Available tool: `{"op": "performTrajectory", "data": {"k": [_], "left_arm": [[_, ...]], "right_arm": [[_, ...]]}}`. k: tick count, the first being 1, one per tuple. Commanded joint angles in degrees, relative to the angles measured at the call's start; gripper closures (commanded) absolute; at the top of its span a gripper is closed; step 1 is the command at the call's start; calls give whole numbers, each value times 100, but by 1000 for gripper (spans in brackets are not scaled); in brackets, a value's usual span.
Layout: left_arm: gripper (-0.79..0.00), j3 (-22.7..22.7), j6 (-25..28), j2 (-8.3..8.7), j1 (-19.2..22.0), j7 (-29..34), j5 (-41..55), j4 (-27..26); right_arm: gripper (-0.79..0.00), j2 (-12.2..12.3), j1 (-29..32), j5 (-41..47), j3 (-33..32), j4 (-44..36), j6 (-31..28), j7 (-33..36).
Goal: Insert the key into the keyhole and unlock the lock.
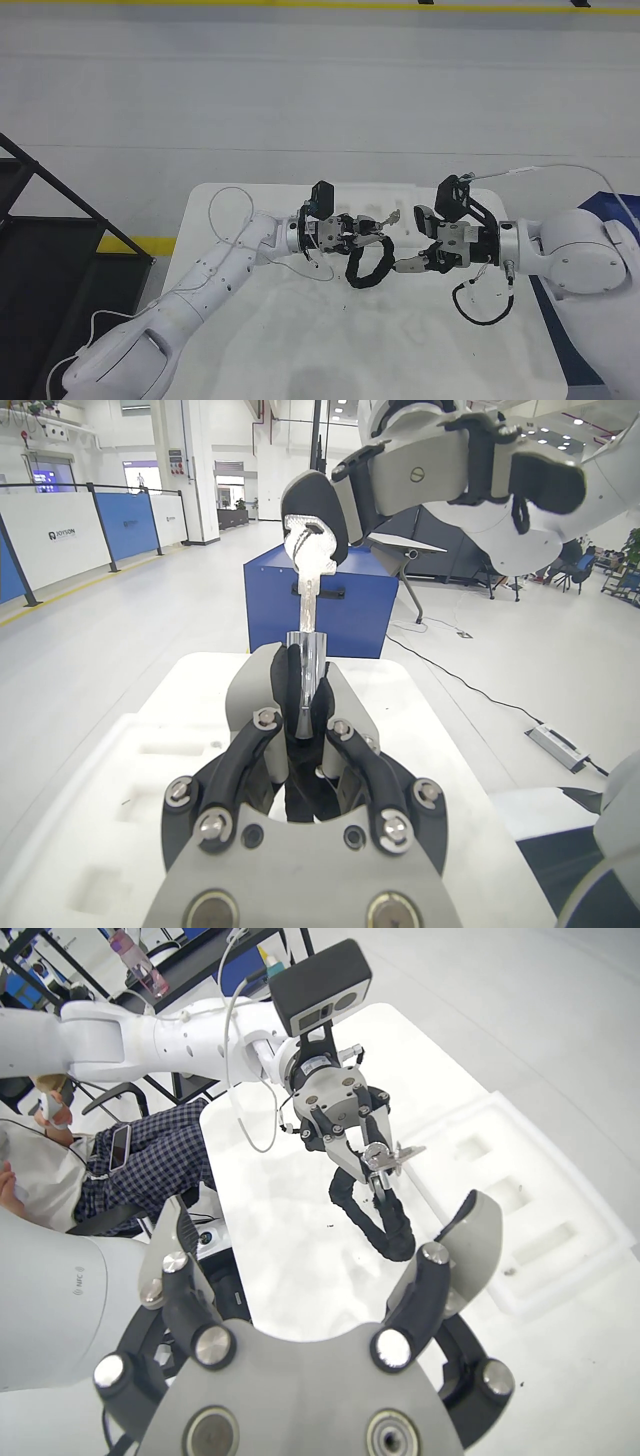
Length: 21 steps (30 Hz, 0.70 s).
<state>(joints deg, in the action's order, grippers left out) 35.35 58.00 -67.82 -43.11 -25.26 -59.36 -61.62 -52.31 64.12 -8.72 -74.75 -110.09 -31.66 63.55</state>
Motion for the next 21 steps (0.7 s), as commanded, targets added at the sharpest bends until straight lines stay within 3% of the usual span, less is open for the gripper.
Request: {"op": "performTrajectory", "data": {"k": [1,8,17,21], "left_arm": [[0,-182,0,68,115,235,431,-43],[0,-578,0,297,461,766,1272,-131],[0,-933,0,507,666,1008,1486,-399],[0,-1058,0,567,737,1016,1528,-460]], "right_arm": [[-785,4,45,-226,-47,-33,-151,-235],[-785,6,131,-445,-69,70,-296,-588],[-785,12,165,-624,-33,4,-252,-573],[-785,28,7,-1064,115,-88,-931,-472]]}}
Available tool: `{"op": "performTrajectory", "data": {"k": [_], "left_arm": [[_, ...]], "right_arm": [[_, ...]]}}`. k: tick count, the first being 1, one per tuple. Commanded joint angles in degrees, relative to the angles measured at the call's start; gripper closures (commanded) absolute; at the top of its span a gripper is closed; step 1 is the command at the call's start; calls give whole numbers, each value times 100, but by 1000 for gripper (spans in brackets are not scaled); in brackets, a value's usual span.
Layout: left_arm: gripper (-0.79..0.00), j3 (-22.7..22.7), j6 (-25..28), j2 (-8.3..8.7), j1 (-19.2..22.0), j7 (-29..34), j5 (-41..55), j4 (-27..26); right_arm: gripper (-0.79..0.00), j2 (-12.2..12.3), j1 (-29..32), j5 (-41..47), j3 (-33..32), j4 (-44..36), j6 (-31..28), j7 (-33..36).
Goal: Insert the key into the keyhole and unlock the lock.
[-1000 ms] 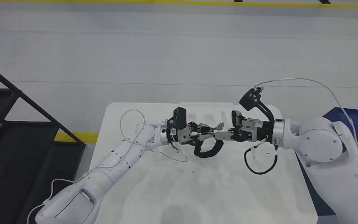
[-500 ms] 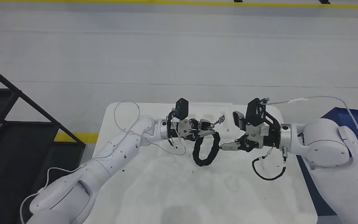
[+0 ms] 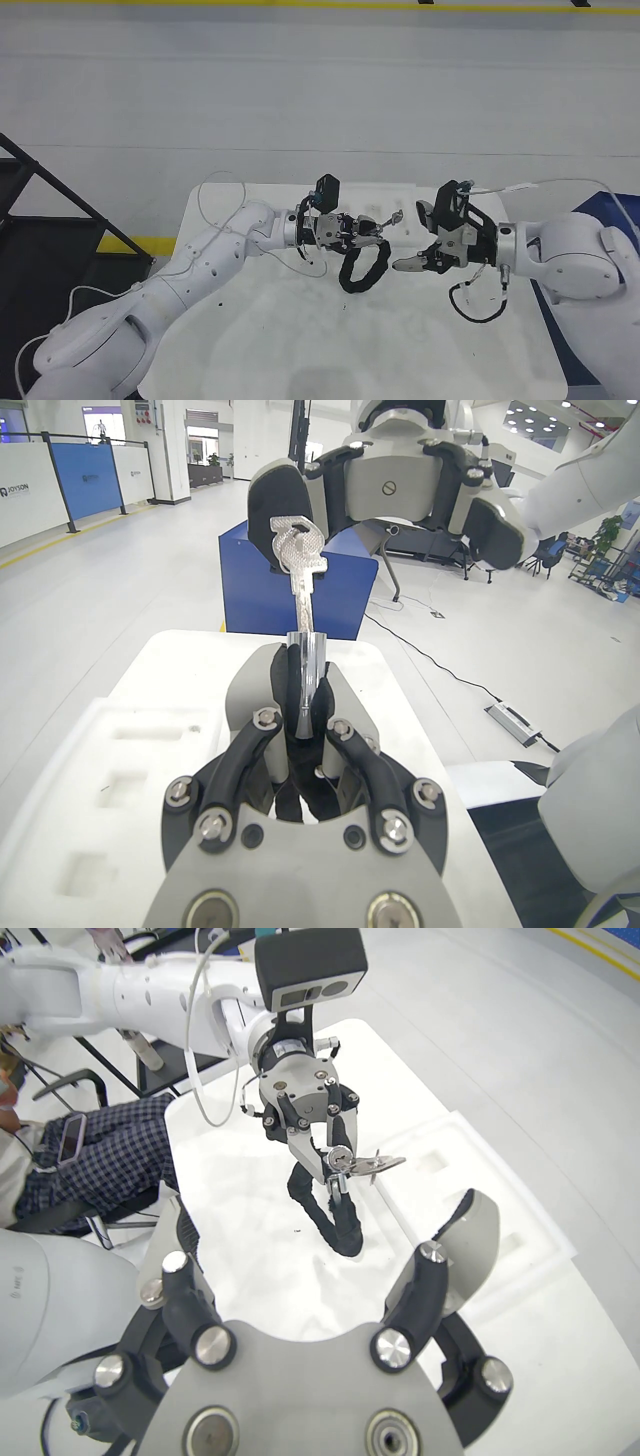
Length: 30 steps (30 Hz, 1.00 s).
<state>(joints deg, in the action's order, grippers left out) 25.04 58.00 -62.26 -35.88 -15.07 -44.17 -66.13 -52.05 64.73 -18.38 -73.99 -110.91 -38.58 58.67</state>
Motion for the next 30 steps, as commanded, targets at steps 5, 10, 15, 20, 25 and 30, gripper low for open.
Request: {"op": "performTrajectory", "data": {"k": [5,10,15,20,25,30], "left_arm": [[0,-153,0,49,98,-16,20,-32],[0,-241,0,57,159,-31,12,-12],[0,-298,0,53,193,-78,15,17],[0,-323,0,50,218,-140,-40,40],[0,-328,0,47,225,-188,-136,84],[0,-315,0,44,231,-234,-251,120]], "right_arm": [[-785,-3,-195,-670,154,-51,-754,-302],[-785,-6,-166,-1171,247,-256,-922,-628],[-785,-10,-208,-1344,479,-306,-988,-697],[-785,-17,-346,-1379,725,-308,-992,-655],[-785,-16,-460,-1399,885,-264,-955,-619],[-785,13,-513,-1382,917,-219,-837,-468]]}}
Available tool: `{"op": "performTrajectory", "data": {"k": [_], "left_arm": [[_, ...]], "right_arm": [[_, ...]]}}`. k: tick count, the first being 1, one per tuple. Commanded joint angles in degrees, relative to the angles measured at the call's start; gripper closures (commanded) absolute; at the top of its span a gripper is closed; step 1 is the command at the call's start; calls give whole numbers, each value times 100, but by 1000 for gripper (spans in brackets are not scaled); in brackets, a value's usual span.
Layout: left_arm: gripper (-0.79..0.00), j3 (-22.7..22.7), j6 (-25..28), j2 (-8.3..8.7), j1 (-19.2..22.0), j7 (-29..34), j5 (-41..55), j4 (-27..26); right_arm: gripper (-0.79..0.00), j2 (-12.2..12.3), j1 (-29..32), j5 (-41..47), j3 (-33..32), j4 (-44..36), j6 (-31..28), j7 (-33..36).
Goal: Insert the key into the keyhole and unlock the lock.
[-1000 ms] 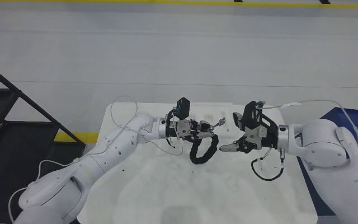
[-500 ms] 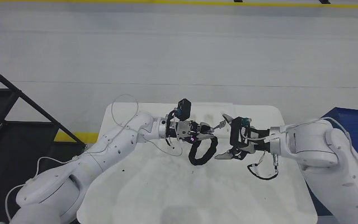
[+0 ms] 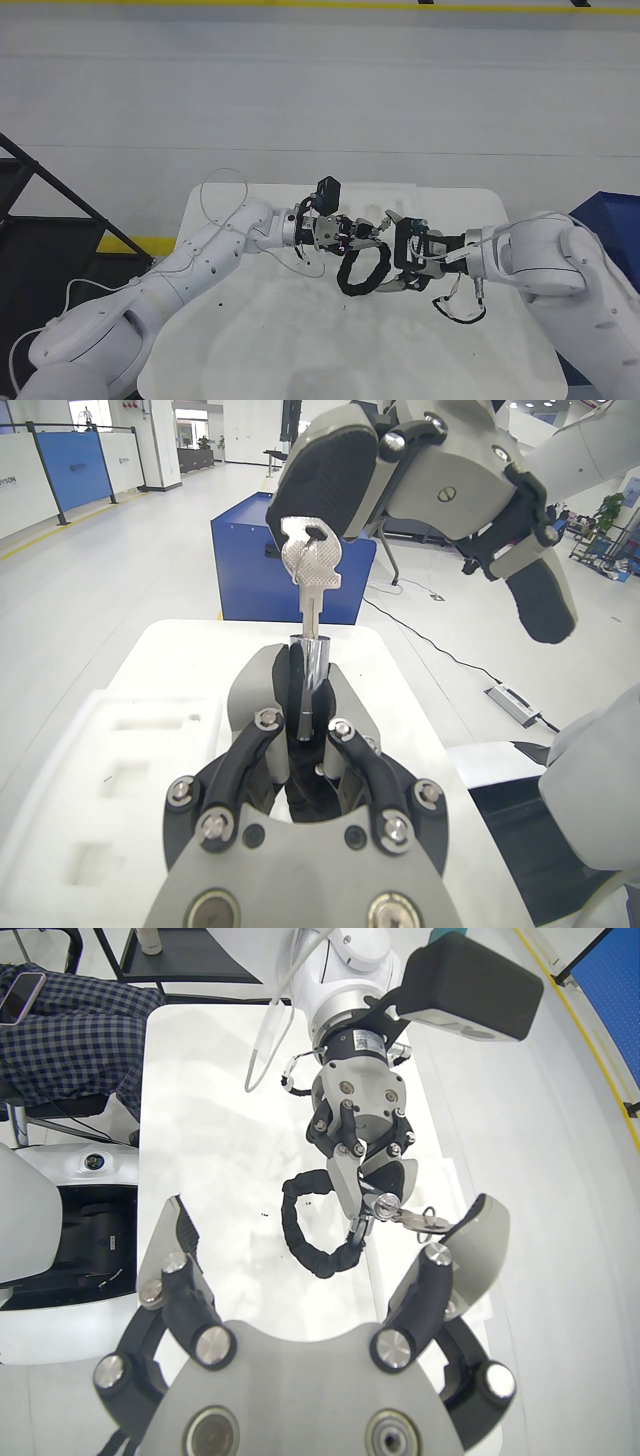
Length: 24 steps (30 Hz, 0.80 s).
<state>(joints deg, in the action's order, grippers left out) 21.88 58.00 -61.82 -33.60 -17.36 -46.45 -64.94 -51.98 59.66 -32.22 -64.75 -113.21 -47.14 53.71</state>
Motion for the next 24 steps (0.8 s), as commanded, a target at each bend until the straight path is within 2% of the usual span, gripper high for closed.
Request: {"op": "performTrajectory", "data": {"k": [1,7,12,13,15,18,20,24], "left_arm": [[0,2,0,-1,2,-14,-47,-6],[0,-43,0,15,16,-55,-189,-107],[0,-129,0,49,54,-79,-186,-166],[0,-151,0,56,60,-73,-179,-171],[0,-191,0,67,74,-64,-160,-193],[0,-250,0,84,101,-62,-126,-232],[0,-293,0,93,125,-54,-105,-255],[0,-369,0,110,172,-61,-47,-292]], "right_arm": [[-785,15,-14,-13,-14,18,25,63],[-785,64,-102,-312,-140,62,-249,3],[-785,104,-141,-1062,-165,-4,-622,-280],[-751,110,-137,-1166,-175,-27,-683,-340],[-542,121,-110,-1348,-187,-75,-792,-462],[-382,134,-69,-1596,-204,-157,-887,-645],[-336,141,-41,-1769,-224,-222,-908,-773],[-308,156,20,-2008,-241,-277,-935,-979]]}}
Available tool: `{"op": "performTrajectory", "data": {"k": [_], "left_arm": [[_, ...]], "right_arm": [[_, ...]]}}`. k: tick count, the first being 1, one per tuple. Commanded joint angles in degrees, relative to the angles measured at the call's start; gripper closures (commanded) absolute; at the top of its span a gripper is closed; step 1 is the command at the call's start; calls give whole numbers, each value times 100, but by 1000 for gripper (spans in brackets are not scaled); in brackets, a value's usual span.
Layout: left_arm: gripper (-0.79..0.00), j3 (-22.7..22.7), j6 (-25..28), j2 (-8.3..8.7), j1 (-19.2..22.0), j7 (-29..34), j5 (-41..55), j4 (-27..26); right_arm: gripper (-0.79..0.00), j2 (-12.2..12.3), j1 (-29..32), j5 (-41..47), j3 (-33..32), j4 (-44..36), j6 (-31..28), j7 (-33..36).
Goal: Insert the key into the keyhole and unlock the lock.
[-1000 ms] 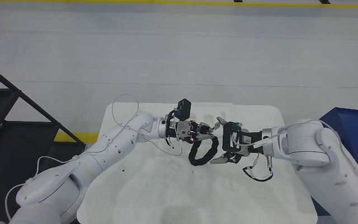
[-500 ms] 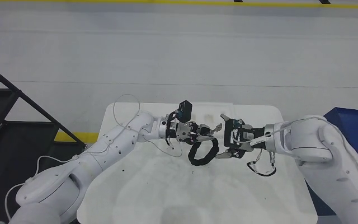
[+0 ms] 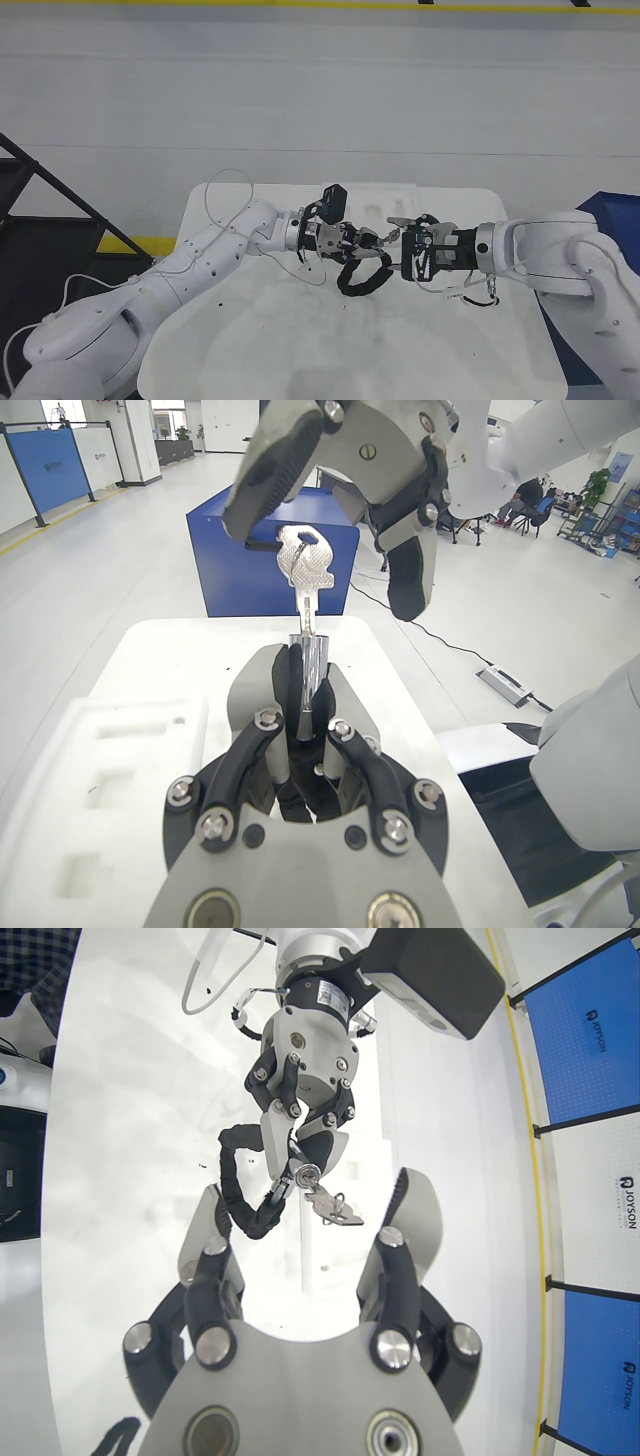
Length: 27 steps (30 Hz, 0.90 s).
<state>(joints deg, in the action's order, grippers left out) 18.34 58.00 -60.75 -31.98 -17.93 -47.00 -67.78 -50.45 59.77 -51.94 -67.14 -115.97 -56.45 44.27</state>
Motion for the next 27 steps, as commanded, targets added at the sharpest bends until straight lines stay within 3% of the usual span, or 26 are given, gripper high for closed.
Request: {"op": "performTrajectory", "data": {"k": [1,5,8,11,21,27], "left_arm": [[0,-34,0,8,21,-7,13,-20],[0,-100,0,26,59,-33,38,-32],[0,-147,0,37,89,-49,45,-34],[0,-187,0,47,115,-72,58,-33],[0,-297,0,70,200,-158,41,-76],[0,-304,0,88,239,-220,-95,-151]], "right_arm": [[-305,7,15,-88,-5,-4,-7,-62],[-277,20,37,-227,2,-16,35,-159],[-209,29,58,-255,-12,5,99,-251],[0,41,78,-221,-30,17,121,-329],[0,88,150,513,-75,226,474,-255],[0,133,106,1664,-27,311,1052,443]]}}
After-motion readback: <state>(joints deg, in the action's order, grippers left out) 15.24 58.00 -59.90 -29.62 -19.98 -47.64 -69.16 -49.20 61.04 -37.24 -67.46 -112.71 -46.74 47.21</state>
